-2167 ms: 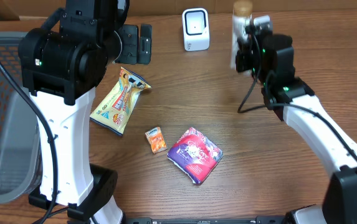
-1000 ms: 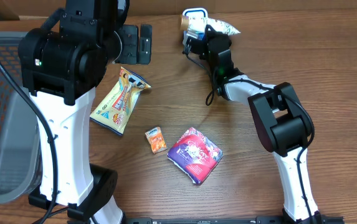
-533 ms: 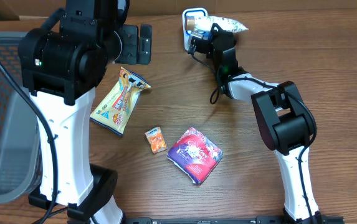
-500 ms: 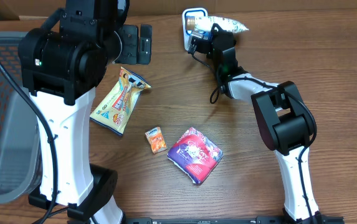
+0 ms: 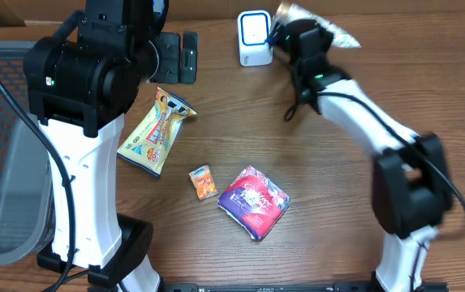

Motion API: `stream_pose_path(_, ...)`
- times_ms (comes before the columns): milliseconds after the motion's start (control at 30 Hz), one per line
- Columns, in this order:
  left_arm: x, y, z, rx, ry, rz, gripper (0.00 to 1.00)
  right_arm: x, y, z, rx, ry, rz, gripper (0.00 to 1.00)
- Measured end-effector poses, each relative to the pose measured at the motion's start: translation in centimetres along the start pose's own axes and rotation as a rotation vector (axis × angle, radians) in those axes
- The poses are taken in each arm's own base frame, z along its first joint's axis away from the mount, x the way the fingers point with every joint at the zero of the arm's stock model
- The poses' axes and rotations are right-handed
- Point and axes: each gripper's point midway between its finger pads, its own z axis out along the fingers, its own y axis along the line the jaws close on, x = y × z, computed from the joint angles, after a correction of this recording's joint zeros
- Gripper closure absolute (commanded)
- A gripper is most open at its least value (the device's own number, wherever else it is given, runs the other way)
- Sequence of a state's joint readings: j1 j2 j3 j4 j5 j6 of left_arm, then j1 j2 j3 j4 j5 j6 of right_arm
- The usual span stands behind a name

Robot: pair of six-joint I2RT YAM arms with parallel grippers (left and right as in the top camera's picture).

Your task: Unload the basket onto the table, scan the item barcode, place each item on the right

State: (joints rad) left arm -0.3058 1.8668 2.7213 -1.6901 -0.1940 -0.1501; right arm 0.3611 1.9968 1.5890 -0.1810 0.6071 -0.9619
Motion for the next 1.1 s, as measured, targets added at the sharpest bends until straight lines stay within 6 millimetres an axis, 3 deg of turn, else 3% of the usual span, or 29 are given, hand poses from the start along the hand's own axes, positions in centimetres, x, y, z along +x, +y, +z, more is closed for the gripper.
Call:
stream_pose_path(67, 0.0, 0.0, 0.0, 0.0, 0.0, 0.0, 0.0, 1.4, -3.0, -1.8, 0.012, 0.021, 0.157, 0.96)
stream_pose_path(167, 0.0, 0.0, 0.0, 0.001, 0.001, 0.001, 0.0, 6.3, -5.8, -3.1, -0.013, 0.135, 0.469, 0.96)
stream_pose_path(267, 0.0, 0.0, 0.0, 0.0, 0.001, 0.001, 0.0, 13.4, -5.3, -2.6, -0.107, 0.317, 0.767, 0.96)
stream_pose_path(333, 0.0, 0.0, 0.0, 0.001, 0.001, 0.001, 0.0, 18.6, -3.9, -1.8, -0.163, 0.457, 0.958, 0.96)
stream_pose_path(467, 0.0, 0.0, 0.0, 0.001, 0.001, 0.001, 0.0, 27.6, -2.3, -1.4, -0.159, 0.684, 1.218, 0.96)
stream_pose_path(533, 0.0, 0.0, 0.0, 0.001, 0.001, 0.001, 0.0, 32.2, -2.6, -1.5, -0.117, 0.759, 1.336, 0.96)
stream_pose_path(633, 0.0, 0.0, 0.0, 0.0, 0.001, 0.001, 0.0, 37.1, -3.7, -1.7, -0.043, 0.797, 1.46, 0.96)
stream_pose_path(700, 0.0, 0.0, 0.0, 0.0, 0.001, 0.001, 0.0, 42.0, -4.8, -2.2, 0.026, 0.827, 1.56, 0.96)
stream_pose_path(733, 0.0, 0.0, 0.0, 0.0, 0.001, 0.001, 0.0, 43.9, -4.9, -2.5, 0.036, 0.835, 1.602, 0.84)
stream_pose_path(800, 0.0, 0.0, 0.0, 0.0, 0.001, 0.001, 0.0, 47.1, -4.6, -3.4, 0.05, 0.87, 1.663, 0.47)
stream_pose_path(867, 0.0, 0.0, 0.0, 0.001, 0.001, 0.001, 0.0, 49.3, -4.2, -4.0, 0.048, 0.892, 1.721, 0.44)
stream_pose_path(900, 0.0, 0.0, 0.0, 0.0, 0.001, 0.001, 0.0, 50.0, -4.1, -4.2, 0.04, 0.892, 1.75, 0.28)
stream_pose_path(933, 0.0, 0.0, 0.0, 0.0, 0.001, 0.001, 0.0, 50.3, -4.0, -4.3, 0.03, 0.885, 1.766, 0.01)
stream_pose_path(1100, 0.0, 0.0, 0.0, 0.0, 0.0, 0.0, 0.0, 48.5, -3.8, -4.3, -0.088, 0.843, 1.825, 0.0)
